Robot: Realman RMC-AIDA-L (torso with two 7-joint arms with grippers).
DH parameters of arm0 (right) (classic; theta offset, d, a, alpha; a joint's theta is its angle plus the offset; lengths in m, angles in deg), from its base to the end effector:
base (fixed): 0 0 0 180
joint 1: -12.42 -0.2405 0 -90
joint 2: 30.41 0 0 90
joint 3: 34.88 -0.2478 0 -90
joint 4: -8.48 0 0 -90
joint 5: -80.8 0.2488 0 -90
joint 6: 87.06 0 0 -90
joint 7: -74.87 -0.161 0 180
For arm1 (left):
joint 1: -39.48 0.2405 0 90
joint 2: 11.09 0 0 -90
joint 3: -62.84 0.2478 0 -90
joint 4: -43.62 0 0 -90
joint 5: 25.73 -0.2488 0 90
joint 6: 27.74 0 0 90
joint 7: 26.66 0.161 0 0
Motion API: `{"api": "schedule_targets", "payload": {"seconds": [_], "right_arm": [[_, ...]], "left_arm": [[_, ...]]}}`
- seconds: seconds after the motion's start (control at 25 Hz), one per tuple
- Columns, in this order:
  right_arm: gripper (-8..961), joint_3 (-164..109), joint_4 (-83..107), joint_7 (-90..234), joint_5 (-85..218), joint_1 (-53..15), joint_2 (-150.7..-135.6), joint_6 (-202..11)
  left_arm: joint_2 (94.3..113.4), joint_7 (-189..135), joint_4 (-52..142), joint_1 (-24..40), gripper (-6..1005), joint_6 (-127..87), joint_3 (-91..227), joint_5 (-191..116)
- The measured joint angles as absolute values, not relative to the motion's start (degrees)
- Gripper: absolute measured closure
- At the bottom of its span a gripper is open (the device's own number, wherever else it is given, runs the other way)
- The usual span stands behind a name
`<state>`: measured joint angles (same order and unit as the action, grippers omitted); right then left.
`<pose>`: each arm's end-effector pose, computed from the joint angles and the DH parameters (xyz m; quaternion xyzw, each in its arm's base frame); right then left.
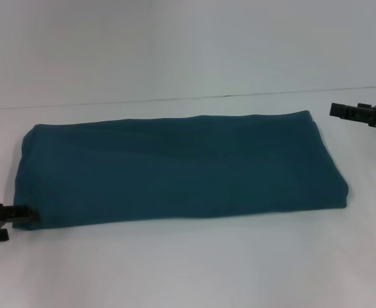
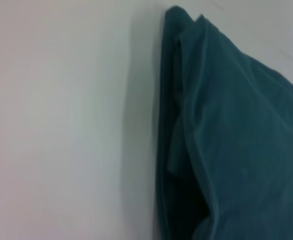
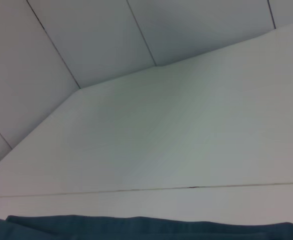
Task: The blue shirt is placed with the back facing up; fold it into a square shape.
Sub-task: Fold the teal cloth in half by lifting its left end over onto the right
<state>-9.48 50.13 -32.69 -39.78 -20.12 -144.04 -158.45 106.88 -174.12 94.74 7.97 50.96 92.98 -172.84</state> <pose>0.3321 0.4247 0.0961 -0.7936 0.4514 0.2448 0.3262 -0.3521 0.3823 0.0585 -0.6754 -0.6930 -0.0941 0.2341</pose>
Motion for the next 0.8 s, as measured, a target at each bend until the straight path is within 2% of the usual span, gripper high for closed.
{"api": "schedule_targets", "payload": {"seconds": [0.8], "right_arm": [[22,-9.7,50.1,-32.8,-39.3,-20.1,-143.87,-158.6]], "left_arm": [[106.87,-176.5,93.8,5.5,121,50.5,96.8,-175.2]]}}
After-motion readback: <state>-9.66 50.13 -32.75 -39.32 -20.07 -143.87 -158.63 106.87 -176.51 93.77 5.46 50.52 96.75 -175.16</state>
